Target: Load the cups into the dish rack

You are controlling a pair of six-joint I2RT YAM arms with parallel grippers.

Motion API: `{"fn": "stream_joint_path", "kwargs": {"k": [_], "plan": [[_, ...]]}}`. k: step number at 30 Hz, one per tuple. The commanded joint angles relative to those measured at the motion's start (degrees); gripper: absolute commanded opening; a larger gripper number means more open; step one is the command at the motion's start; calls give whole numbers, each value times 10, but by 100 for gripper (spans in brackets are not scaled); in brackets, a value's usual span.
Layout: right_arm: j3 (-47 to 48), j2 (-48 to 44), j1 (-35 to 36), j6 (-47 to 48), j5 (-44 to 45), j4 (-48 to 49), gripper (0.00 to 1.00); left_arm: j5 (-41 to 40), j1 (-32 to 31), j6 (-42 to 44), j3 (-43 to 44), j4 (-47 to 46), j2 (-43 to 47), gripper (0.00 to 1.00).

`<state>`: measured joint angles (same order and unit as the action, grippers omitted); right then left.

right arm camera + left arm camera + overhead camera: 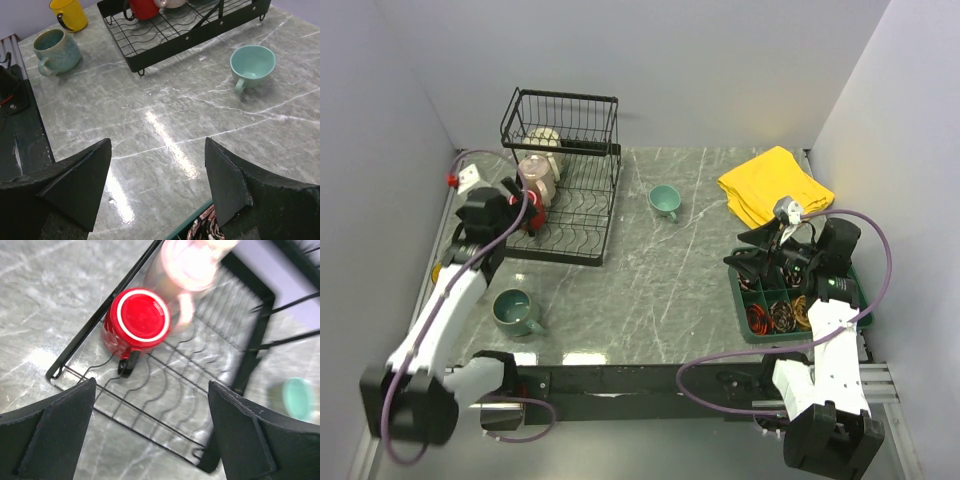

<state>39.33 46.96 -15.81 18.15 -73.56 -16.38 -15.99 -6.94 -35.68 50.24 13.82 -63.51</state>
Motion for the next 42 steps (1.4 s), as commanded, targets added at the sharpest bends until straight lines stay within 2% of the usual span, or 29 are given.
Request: {"fn": "stream_joint_path", "kwargs": {"k": [1,5,10,12,17,21,26,36,42], "plan": [[7,-4,-7,14,-1,-3,81,19,3,-10,-36,62,90,96],[7,-5,-10,14,-4,-3,81,37,40,-23,-66,100,162,96],[7,-2,-11,14,-7,-3,81,75,134,-33,-60,118,164,96],[7,0,-11,13,-9,-5,81,76,150,-39,-37,125,142,96],[10,0,-11,21,-9,-12,81,12,166,-58,14,187,72,96],[6,4,-11,17,-7,-6,81,-5,187,-63,23,193,57,96],[8,14,-11,32,-1,-17,81,3,232,-75,38,206,-6,96],[1,37,-33,39,-20,-14,82,-43,247,-108,71,221,-127,96],[-2,40,-46,34,-25,-8,82,-68,265,-129,72,219,-165,99]]}}
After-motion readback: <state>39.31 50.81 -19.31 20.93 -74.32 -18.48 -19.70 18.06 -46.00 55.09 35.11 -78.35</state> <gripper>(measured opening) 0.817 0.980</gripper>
